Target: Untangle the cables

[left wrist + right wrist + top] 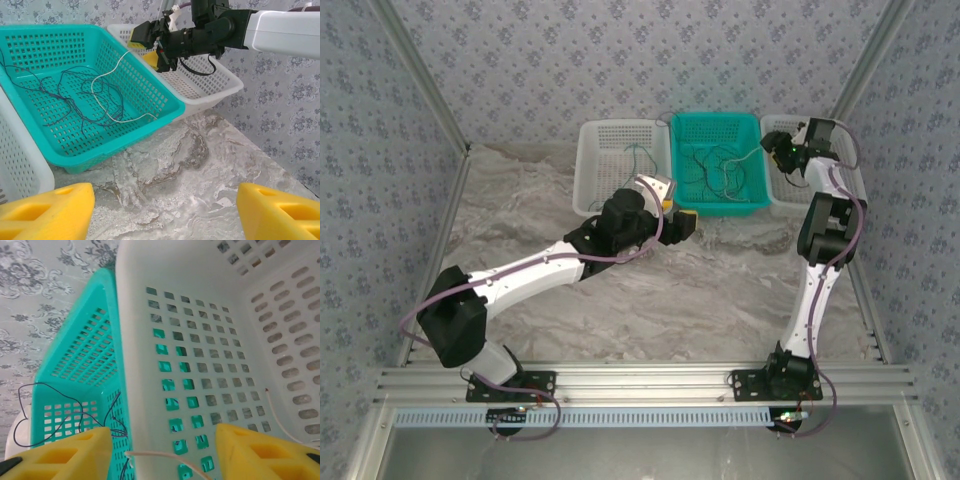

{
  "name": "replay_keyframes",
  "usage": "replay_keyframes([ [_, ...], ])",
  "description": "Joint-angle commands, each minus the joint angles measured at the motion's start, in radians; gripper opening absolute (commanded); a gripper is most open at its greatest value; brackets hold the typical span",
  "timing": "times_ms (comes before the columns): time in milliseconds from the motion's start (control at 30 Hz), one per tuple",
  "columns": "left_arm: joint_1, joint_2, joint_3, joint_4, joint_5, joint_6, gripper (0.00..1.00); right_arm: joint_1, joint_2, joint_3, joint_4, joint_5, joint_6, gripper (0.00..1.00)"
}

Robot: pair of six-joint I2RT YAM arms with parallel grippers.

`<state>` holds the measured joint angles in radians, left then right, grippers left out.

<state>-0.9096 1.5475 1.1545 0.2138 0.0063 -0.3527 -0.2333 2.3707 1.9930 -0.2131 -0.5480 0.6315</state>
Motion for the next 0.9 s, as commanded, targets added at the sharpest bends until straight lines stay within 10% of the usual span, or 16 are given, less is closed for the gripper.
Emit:
replay_keyframes([
  [0, 0.001, 0.008, -0.003, 0.035, -0.005, -0.009, 0.75, 0.003, 0.018, 0.016, -0.032, -0.021, 0.006, 0.53],
  [467, 0.001, -0.002, -0.008, 0.033, -0.006, -0.011, 0.76, 0.002, -0.019, -0.017, -0.001, -0.005, 0.014, 0.01],
  [867, 0.001, -0.025, -0.019, 0.032, -0.024, -0.009, 0.76, -0.033, -0.285, -0.330, 0.480, 0.105, 0.164, 0.00],
])
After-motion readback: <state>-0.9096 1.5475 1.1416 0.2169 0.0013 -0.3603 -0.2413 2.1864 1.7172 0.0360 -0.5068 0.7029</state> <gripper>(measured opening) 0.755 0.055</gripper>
